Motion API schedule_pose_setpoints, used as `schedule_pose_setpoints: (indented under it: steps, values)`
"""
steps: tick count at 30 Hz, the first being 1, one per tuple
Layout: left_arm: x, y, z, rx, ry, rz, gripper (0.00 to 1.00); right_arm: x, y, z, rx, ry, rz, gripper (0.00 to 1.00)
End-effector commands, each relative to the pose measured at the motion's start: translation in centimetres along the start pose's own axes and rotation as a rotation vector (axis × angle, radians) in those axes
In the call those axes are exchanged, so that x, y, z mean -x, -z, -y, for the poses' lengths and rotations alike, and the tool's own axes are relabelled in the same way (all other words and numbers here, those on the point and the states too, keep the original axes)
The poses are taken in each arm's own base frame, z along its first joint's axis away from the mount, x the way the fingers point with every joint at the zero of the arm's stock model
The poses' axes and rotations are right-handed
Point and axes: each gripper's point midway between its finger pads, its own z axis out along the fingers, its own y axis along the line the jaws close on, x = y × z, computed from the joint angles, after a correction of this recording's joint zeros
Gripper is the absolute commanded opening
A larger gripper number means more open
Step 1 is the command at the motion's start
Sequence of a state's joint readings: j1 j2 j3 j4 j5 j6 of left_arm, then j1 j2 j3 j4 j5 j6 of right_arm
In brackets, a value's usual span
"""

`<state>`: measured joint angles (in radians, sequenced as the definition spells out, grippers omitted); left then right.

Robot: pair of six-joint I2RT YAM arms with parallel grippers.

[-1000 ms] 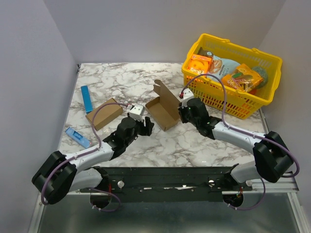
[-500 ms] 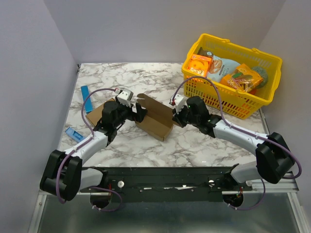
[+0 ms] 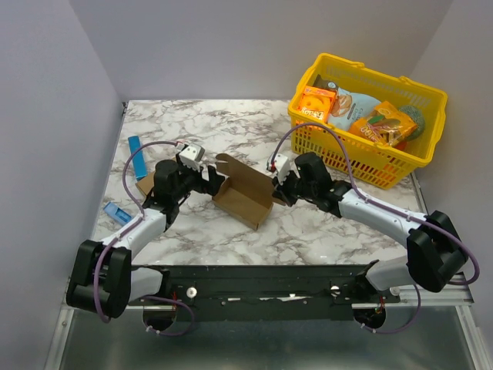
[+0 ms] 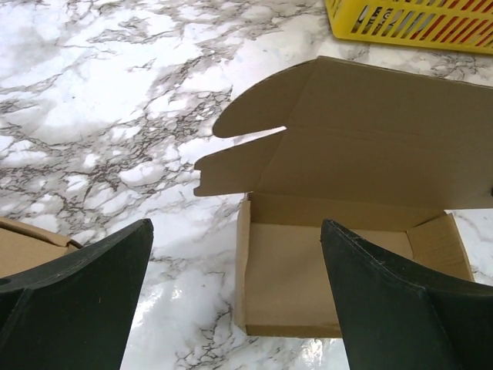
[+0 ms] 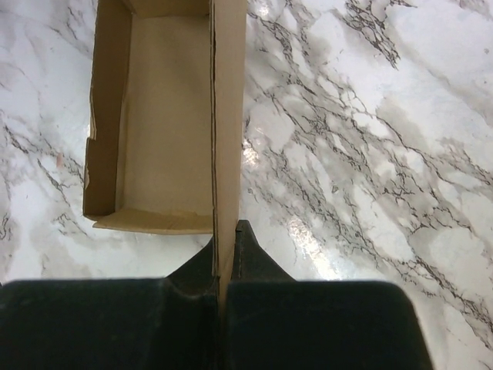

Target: Fold the paper box

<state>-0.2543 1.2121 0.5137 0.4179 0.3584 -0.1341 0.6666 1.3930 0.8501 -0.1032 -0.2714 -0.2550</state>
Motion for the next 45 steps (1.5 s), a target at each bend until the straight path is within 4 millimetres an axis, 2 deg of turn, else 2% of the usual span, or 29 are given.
schedule_pose_setpoints:
  steps: [1, 5, 7, 12, 15, 18, 19, 24, 25, 28, 30, 35, 36, 38, 39, 40, 42, 45]
  values:
    - [0.5, 0.0, 0.0, -0.065, -0.025, 0.012, 0.99, -0.2, 0.7, -1.0, 0.046, 0.011, -0.031, 0.0]
    - [0.4, -0.6, -0.9, -0.072, -0.003, 0.0, 0.99, 0.1, 0.9, -1.3, 0.063, 0.013, -0.022, 0.0]
    - [1.0, -1.0, -0.8, -0.103, -0.003, 0.005, 0.99, 0.1, 1.0, -1.4, 0.068, 0.013, -0.022, 0.01]
    - [0.6, -1.9, -0.6, -0.158, 0.006, -0.033, 0.98, 0.2, 0.9, -1.4, 0.072, 0.014, -0.023, 0.01]
    - [0.5, -2.0, 0.1, -0.2, 0.019, -0.039, 0.91, 0.0, 0.8, -1.1, 0.053, 0.012, -0.033, 0.0]
    - [0.3, -1.8, 0.4, -0.206, 0.042, -0.044, 0.7, 0.0, 0.9, -0.3, 0.011, 0.014, -0.041, 0.0]
    - [0.2, -1.8, 0.4, -0.204, 0.044, -0.046, 0.6, 0.0, 0.9, -0.2, 0.004, 0.016, -0.038, 0.01]
    - [-0.3, -2.1, 1.4, -0.239, 0.058, -0.07, 0.46, -0.1, 0.8, 0.2, -0.017, 0.019, -0.044, 0.0]
    - [-0.3, -2.2, 1.5, -0.24, 0.061, -0.079, 0.39, -0.1, 0.8, 0.3, -0.022, 0.02, -0.045, 0.01]
    - [-0.7, -2.3, 1.8, -0.244, 0.063, -0.097, 0.27, 0.0, 0.9, 0.7, -0.045, 0.019, -0.042, 0.01]
    - [-0.7, -2.2, 2.0, -0.238, 0.057, -0.096, 0.27, 0.1, 1.1, 1.0, -0.063, 0.018, -0.033, 0.0]
    - [-1.3, -2.5, 3.1, -0.237, 0.036, -0.102, 0.15, 0.7, 1.4, 2.0, -0.13, -0.015, -0.016, 0.01]
    - [-1.4, -2.6, 3.6, -0.241, 0.027, -0.107, 0.07, 0.7, 1.5, 2.3, -0.149, -0.028, -0.018, 0.07]
    - [-1.4, -2.5, 3.6, -0.207, 0.004, -0.093, 0.03, 0.5, 1.7, 3.3, -0.217, -0.069, -0.033, 0.17]
    - [-1.4, -2.4, 3.7, -0.194, -0.007, -0.087, 0.0, 0.6, 1.8, 3.7, -0.244, -0.085, -0.038, 0.35]
    - [-1.9, -2.3, 4.4, -0.195, -0.022, -0.084, 0.0, 0.1, 1.9, 3.8, -0.254, -0.1, -0.062, 0.41]
    - [-1.2, -2.0, 4.2, -0.156, -0.049, -0.046, 0.0, -0.5, 2.3, 4.8, -0.33, -0.145, -0.087, 0.54]
    - [-1.0, -1.6, 4.5, -0.143, -0.081, -0.013, 0.0, -1.4, 2.9, 5.1, -0.366, -0.186, -0.118, 0.61]
